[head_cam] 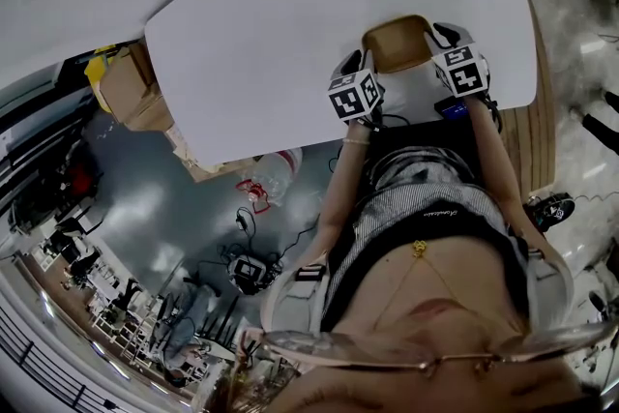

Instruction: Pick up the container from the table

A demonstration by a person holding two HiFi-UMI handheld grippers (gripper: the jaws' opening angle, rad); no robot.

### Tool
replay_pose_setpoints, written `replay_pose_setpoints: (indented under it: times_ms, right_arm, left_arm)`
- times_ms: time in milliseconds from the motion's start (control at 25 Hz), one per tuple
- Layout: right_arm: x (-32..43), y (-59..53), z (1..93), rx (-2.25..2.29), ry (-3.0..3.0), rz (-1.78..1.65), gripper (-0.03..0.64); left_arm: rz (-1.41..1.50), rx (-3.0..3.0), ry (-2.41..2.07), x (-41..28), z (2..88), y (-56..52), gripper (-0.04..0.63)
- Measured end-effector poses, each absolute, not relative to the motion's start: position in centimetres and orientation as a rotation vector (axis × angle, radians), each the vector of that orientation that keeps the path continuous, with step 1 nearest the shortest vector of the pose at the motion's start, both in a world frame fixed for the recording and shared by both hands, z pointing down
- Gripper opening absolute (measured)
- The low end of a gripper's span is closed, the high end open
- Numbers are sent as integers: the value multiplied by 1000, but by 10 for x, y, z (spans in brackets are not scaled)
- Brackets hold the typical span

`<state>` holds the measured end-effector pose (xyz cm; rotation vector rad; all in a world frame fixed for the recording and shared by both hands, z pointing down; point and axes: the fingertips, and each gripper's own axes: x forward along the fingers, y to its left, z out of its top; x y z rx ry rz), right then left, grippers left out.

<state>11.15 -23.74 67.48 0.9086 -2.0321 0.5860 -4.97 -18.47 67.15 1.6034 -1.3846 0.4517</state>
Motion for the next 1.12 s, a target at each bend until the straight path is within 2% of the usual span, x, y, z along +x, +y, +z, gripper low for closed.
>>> replay_pose_setpoints:
  times_ms: [80, 320, 680, 920, 960, 1120]
  right_arm:
    - [112, -238, 680, 901, -2023, 596, 128]
    - [112, -240, 693, 879, -1990, 630, 136]
    - [109, -237, 708, 845, -1942, 683, 125]
    - [108, -235, 711, 834, -1935, 692, 80]
    - [107, -235, 711, 828, -1936, 690, 71]
    - [105, -236, 712, 824, -1943, 707, 65]
  left_arm:
    - [459, 1596, -1381, -49, 675, -185, 119]
    - [471, 1564, -1362, -44, 687, -186, 155]
    - [508, 1530, -1355, -39, 699, -185, 160]
    - [495, 1526, -1330, -35, 709, -185, 92]
    - [501, 1531, -1329, -34, 708, -186, 62]
    - [589, 1565, -1342, -35, 708, -188, 51]
